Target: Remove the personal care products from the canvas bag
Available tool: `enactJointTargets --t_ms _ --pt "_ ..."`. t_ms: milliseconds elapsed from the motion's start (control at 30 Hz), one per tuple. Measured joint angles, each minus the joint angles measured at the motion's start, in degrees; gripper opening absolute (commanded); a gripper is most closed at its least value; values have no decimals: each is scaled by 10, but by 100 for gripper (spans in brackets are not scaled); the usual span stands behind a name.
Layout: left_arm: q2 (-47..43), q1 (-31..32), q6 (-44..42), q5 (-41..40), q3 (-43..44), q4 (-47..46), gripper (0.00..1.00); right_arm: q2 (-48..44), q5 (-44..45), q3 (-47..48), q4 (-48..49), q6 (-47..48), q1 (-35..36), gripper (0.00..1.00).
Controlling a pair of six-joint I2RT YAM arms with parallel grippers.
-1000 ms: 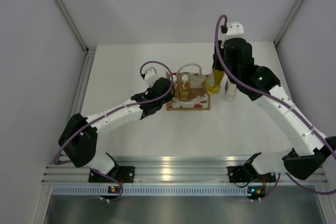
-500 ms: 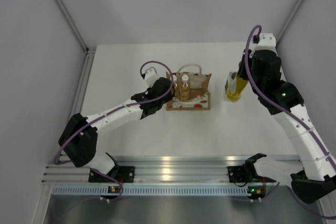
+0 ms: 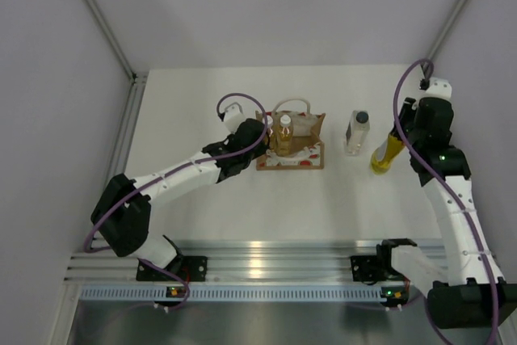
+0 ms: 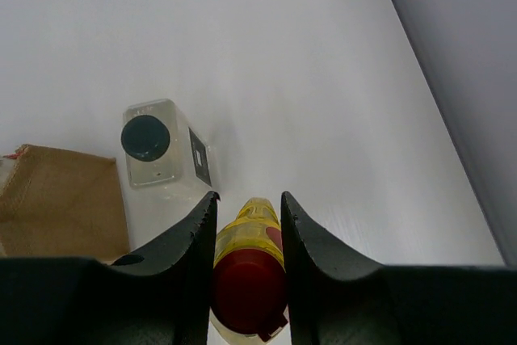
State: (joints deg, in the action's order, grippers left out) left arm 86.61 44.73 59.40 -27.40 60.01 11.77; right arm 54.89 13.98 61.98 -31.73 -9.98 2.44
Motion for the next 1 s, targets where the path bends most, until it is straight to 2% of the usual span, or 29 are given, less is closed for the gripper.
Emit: enactJointTargets --t_ms 133,467,633,900,967,1000 --pt "1 0 -2 2 0 0 0 12 -17 -27 46 5 -8 0" --pt "9 0 -10 11 10 2 0 66 -5 -147 251 47 -8 0" --pt "9 0 -11 13 11 3 0 146 -18 -141 293 71 -10 0" --pt "5 0 -17 12 11 6 0 218 -75 -100 344 85 -27 0" --pt "5 0 -19 13 11 7 0 224 -75 -94 343 86 -28 3" --pt "5 0 -20 13 11 7 0 227 -75 -91 343 86 -29 8"
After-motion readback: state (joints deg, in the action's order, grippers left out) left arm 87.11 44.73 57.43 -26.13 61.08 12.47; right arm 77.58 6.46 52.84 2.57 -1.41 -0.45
